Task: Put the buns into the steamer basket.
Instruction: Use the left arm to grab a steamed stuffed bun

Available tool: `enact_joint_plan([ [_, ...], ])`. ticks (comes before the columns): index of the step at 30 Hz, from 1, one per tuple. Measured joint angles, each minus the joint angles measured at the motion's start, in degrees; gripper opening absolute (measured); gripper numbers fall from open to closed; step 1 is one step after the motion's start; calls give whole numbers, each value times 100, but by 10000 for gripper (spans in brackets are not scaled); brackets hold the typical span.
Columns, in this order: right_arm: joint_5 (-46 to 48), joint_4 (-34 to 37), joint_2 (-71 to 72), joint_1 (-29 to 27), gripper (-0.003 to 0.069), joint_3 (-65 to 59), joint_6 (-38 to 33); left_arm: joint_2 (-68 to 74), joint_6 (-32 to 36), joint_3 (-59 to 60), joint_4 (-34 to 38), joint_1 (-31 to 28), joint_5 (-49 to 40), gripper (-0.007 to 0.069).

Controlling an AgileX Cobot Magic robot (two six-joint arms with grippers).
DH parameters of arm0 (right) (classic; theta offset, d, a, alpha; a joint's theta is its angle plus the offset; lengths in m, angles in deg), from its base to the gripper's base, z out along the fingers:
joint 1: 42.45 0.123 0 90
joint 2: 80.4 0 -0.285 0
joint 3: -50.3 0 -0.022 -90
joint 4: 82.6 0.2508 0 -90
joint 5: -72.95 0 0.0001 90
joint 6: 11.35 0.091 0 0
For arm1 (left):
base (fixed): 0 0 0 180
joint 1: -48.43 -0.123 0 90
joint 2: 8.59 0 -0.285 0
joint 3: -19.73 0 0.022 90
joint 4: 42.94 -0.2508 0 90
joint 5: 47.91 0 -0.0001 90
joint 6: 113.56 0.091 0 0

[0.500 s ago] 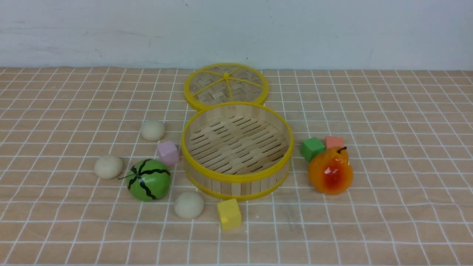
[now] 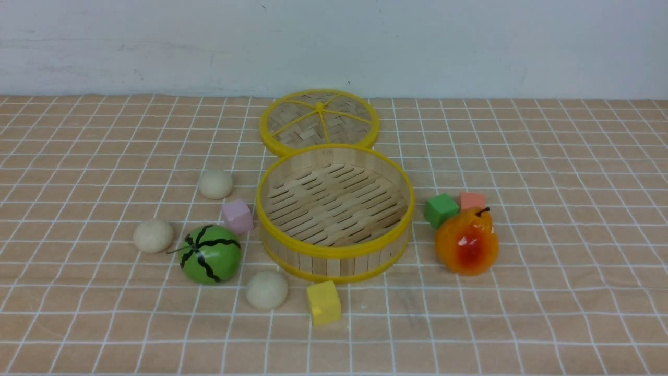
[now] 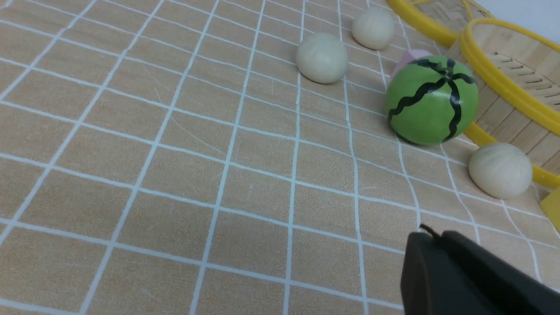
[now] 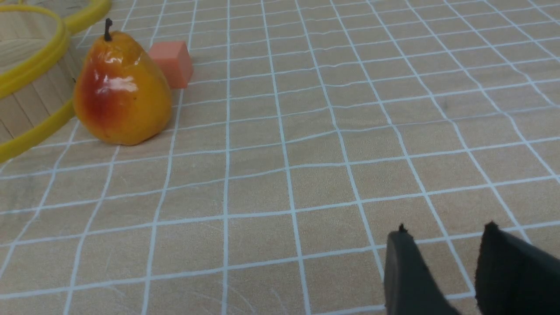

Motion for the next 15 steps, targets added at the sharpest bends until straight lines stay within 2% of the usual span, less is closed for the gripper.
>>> enact_joint_plan([
  [6, 0, 0, 0, 0, 241, 0, 0, 0, 0, 4, 0, 0, 212, 18],
  [13, 0, 0, 0, 0, 241, 0, 0, 0, -269, 4, 395, 0, 1539, 24],
  [15, 0, 0, 0, 0, 241, 0, 0, 0, -541, 4, 704, 0, 2204, 29],
])
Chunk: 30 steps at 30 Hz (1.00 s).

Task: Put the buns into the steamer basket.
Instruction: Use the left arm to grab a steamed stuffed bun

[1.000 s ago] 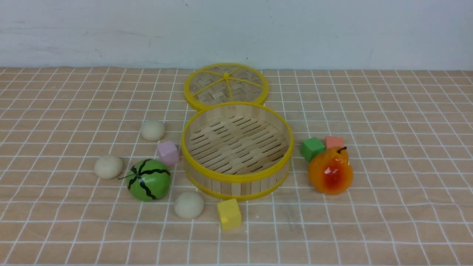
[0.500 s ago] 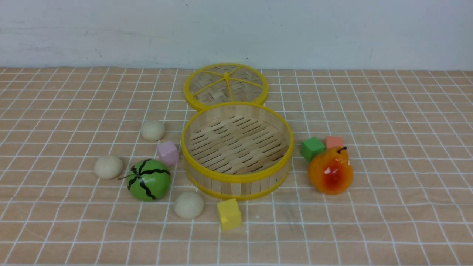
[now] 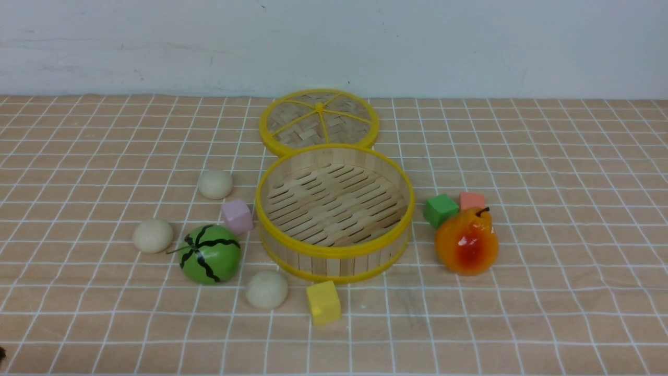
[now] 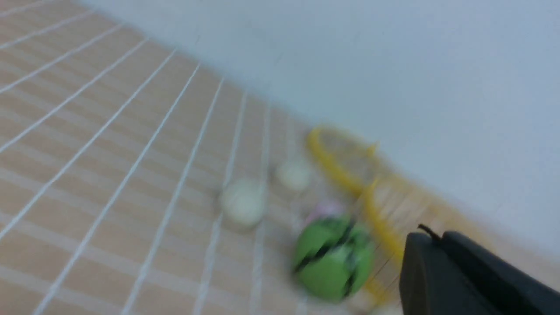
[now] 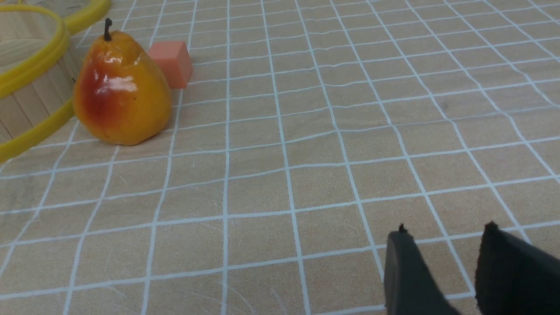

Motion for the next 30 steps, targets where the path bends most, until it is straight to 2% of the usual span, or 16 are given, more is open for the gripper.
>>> enact_joint_plan([
  [5, 0, 0, 0, 0, 241, 0, 0, 0, -175, -55, 136, 0, 1234, 34],
  [9, 0, 0, 0, 0, 241, 0, 0, 0, -175, -593, -172, 0, 958, 38],
  [12, 0, 0, 0, 0, 241, 0, 0, 321, -170, -1808, -579, 0, 209, 39],
  [13, 0, 0, 0, 0, 241, 0, 0, 354, -170, -1808, -594, 0, 159, 39],
  [14, 0, 0, 0, 0, 241, 0, 0, 660, -170, -2461, -783, 0, -296, 41],
  [18, 0, 0, 0, 0, 241, 0, 0, 1576, -170, -3712, -974, 0, -1757, 46],
  [20, 0, 0, 0, 0, 241, 0, 0, 1812, -170, -3957, -987, 0, -2119, 47],
  [21, 0, 0, 0, 0, 241, 0, 0, 2228, -170, -4247, -1005, 0, -2646, 47],
  [25, 0, 0, 0, 0, 241, 0, 0, 2995, -170, -4352, -1018, 0, -3125, 50],
  [30, 0, 0, 0, 0, 241, 0, 0, 3819, -170, -4346, -783, 0, -3188, 53],
])
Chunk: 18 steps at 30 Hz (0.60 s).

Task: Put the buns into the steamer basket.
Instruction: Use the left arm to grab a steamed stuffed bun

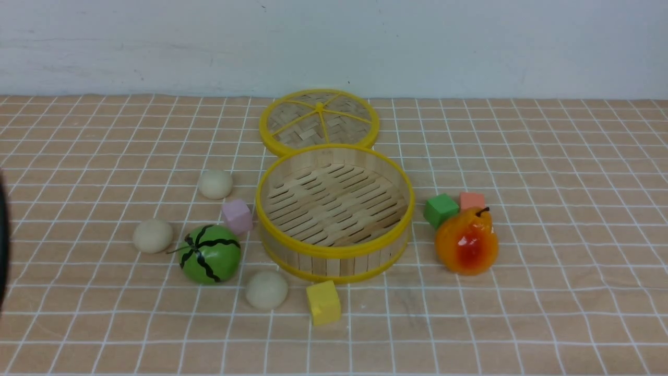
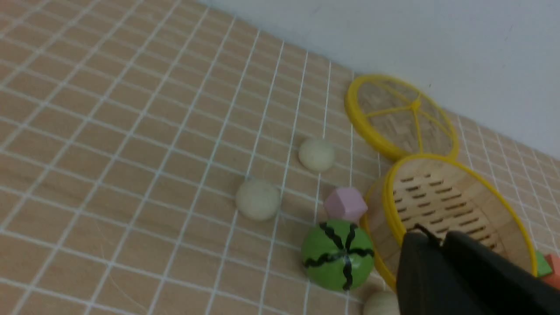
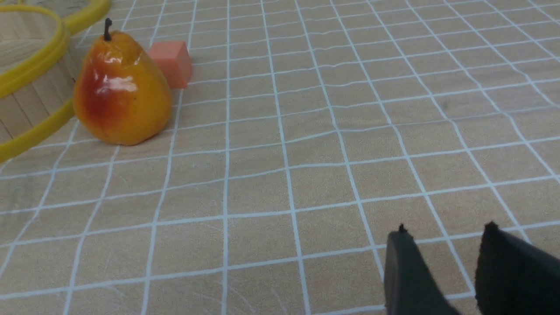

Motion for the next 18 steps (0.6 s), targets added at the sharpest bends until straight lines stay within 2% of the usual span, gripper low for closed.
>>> enact_joint_plan([
  [3, 0, 0, 0, 0, 241, 0, 0, 564, 297, -56, 412, 0, -110, 58],
  [4, 0, 0, 0, 0, 241, 0, 0, 996, 890, -245, 719, 0, -449, 62],
  [7, 0, 0, 0, 0, 241, 0, 0, 1717, 1917, -724, 1298, 0, -1160, 69],
  [11, 0, 0, 0, 0, 241, 0, 0, 2497, 2839, -1383, 2222, 8, -1731, 83],
  [15, 0, 0, 0, 0, 241, 0, 0, 3085, 3046, -1654, 2428, 276, -1915, 103],
  [18, 0, 0, 0, 0, 241, 0, 0, 3762, 2756, -1881, 2056, 1022, -1994, 133],
])
